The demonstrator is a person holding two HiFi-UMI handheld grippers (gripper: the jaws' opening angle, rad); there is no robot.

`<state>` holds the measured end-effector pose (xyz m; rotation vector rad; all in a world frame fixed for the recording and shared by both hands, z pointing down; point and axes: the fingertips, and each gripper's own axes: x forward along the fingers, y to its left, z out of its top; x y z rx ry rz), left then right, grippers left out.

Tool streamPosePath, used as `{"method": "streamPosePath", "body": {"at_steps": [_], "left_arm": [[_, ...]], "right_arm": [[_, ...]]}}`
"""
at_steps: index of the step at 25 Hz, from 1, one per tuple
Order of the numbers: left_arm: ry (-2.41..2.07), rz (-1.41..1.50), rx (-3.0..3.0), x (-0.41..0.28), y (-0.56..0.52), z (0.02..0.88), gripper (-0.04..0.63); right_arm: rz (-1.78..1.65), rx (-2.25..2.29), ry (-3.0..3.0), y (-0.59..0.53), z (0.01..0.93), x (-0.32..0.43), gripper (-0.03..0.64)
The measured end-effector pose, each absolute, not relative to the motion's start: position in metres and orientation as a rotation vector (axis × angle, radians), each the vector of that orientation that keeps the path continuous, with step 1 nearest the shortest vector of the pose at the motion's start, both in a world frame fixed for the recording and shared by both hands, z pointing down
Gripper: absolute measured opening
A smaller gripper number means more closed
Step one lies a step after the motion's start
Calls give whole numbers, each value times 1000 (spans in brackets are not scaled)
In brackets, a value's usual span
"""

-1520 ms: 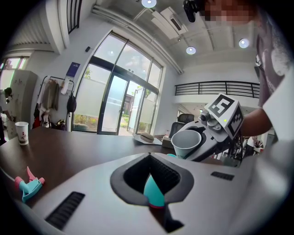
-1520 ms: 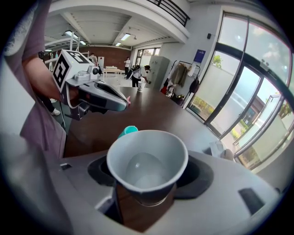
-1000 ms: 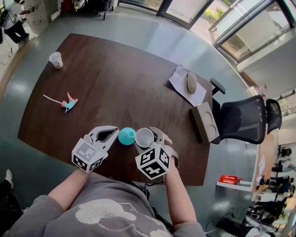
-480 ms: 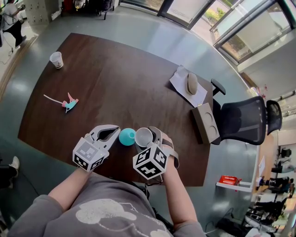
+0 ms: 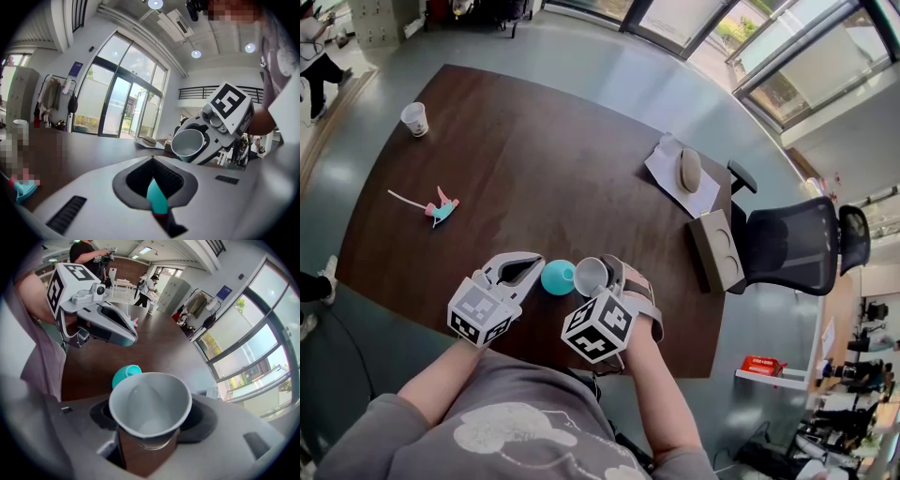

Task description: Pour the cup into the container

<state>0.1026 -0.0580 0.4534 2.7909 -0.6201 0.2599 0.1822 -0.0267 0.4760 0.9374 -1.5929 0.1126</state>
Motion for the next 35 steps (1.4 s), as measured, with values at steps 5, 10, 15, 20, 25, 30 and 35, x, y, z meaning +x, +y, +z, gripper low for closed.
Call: {"method": "streamPosePath", "body": {"at_steps": [5, 10, 15, 20, 25, 30, 35], "left_arm": [[-617, 251, 2789, 103, -59, 454, 6], [-614, 244, 2788, 103, -60, 454, 6], [-613, 241, 2786, 103, -61, 454, 6], [-614, 239, 2784, 102, -63, 454, 6], [-608, 235, 2783, 104, -62, 454, 6], [-603, 230, 2785, 104, -62, 454, 6], [-598, 226, 2785, 105, -61, 454, 6]], "right_arm": [[107, 916, -1551, -26, 477, 184, 295], [95, 891, -1530, -25, 477, 182, 295], [87, 878, -1505, -26, 475, 184, 296], [81, 863, -1489, -25, 473, 183, 295], [77, 852, -1475, -25, 473, 183, 295], [72, 840, -1458, -24, 475, 182, 296], [69, 835, -1437, -24, 475, 183, 295]]}}
